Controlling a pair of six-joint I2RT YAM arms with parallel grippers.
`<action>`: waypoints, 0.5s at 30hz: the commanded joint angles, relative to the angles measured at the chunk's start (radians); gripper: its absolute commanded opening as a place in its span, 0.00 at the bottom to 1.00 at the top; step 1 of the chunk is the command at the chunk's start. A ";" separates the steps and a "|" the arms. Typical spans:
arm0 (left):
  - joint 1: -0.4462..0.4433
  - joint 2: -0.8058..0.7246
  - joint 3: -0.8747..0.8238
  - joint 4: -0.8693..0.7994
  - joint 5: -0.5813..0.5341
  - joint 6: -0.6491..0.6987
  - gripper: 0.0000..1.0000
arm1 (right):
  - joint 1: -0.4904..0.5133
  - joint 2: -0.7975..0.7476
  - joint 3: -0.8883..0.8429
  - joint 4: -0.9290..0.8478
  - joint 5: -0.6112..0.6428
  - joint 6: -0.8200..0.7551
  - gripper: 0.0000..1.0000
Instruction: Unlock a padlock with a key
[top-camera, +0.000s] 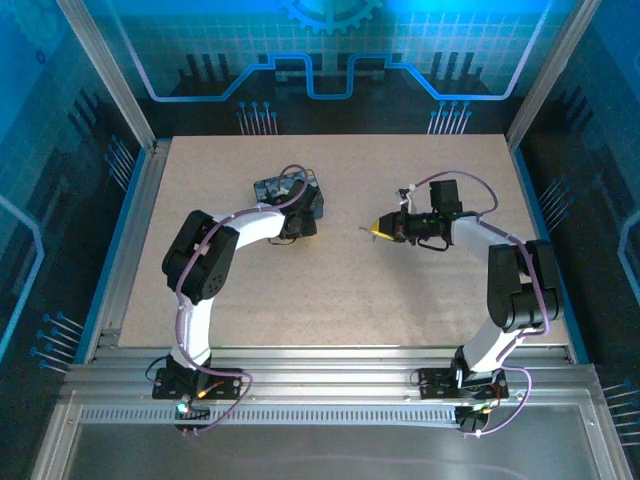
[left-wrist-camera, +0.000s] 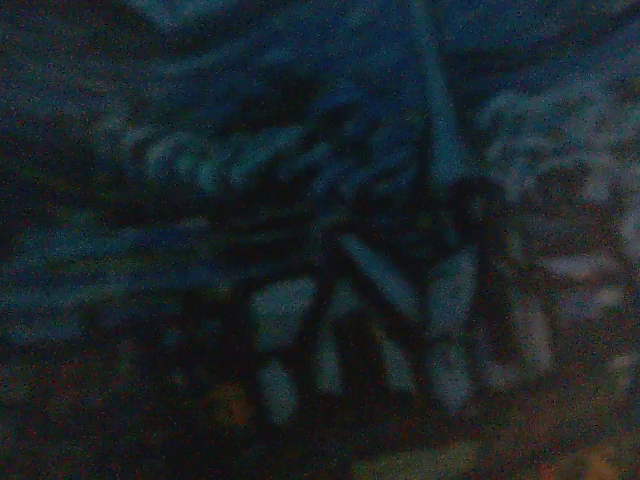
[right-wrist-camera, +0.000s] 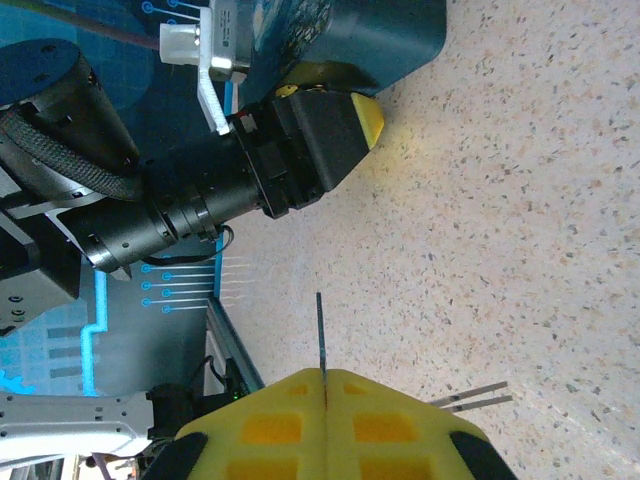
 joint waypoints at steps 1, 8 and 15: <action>0.002 0.006 0.022 -0.118 -0.017 -0.032 0.55 | 0.013 -0.007 -0.001 -0.011 0.000 -0.014 0.00; -0.001 0.061 0.101 -0.199 -0.102 -0.077 0.54 | 0.013 0.002 -0.003 -0.002 -0.007 -0.016 0.00; 0.000 0.076 0.112 -0.180 -0.105 -0.090 0.54 | 0.014 0.023 -0.004 0.009 -0.014 -0.019 0.00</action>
